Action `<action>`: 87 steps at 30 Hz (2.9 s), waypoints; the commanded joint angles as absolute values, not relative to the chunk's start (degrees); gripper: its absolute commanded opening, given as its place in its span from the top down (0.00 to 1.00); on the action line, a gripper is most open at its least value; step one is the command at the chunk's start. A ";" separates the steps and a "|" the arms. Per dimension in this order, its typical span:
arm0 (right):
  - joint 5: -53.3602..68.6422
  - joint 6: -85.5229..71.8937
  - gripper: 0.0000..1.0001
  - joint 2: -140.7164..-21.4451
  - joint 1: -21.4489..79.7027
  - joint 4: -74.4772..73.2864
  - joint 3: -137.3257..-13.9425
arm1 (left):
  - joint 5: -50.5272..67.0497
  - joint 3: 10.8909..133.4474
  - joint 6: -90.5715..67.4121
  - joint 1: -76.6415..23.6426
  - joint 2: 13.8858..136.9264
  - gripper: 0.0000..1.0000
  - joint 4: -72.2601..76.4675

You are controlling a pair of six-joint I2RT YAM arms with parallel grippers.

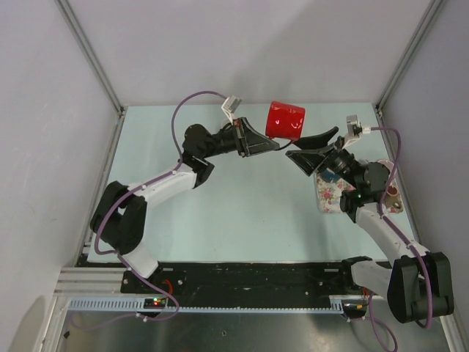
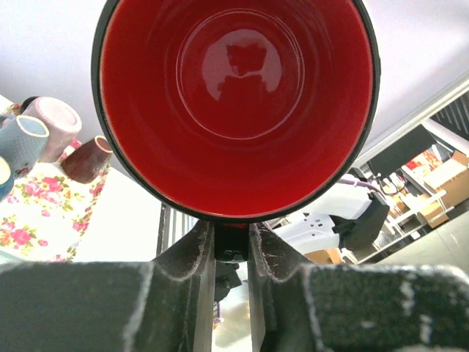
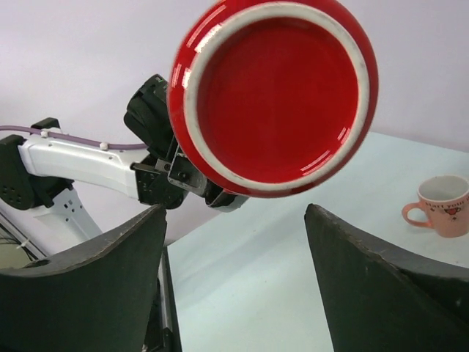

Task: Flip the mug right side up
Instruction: Turn over the cup on the tray, then place the cup at the center of the board.

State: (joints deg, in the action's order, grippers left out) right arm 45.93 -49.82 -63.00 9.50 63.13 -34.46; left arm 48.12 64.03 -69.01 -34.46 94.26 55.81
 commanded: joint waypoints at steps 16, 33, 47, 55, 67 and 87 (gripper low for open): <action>55.24 -20.77 0.01 -55.89 1.26 21.86 -45.82 | 36.56 68.58 -38.63 -29.23 87.94 1.00 23.96; 49.95 -1.34 0.01 -51.51 -4.24 7.87 -45.06 | 23.90 81.23 -19.33 -29.18 93.41 1.00 -2.36; 48.75 4.35 0.00 -51.27 -4.39 8.19 -42.57 | 14.30 88.87 -12.51 -31.19 97.94 1.00 -10.20; 47.07 4.40 0.01 -51.62 -5.01 9.09 -41.62 | 7.10 96.09 -10.57 -33.53 105.35 1.00 -13.05; 46.13 4.94 0.01 -51.57 -5.81 9.77 -40.99 | -2.70 101.30 -11.96 -35.12 112.91 1.00 -14.95; 47.51 5.59 0.01 -50.58 -6.93 9.46 -40.60 | -10.99 111.13 -15.47 -35.51 123.96 1.00 -18.22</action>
State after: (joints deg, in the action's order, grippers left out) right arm 46.98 4.58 -51.88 -6.57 7.60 -40.69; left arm -8.21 106.39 -13.72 -35.24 124.51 -22.00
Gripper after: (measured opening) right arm 0.993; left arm 0.214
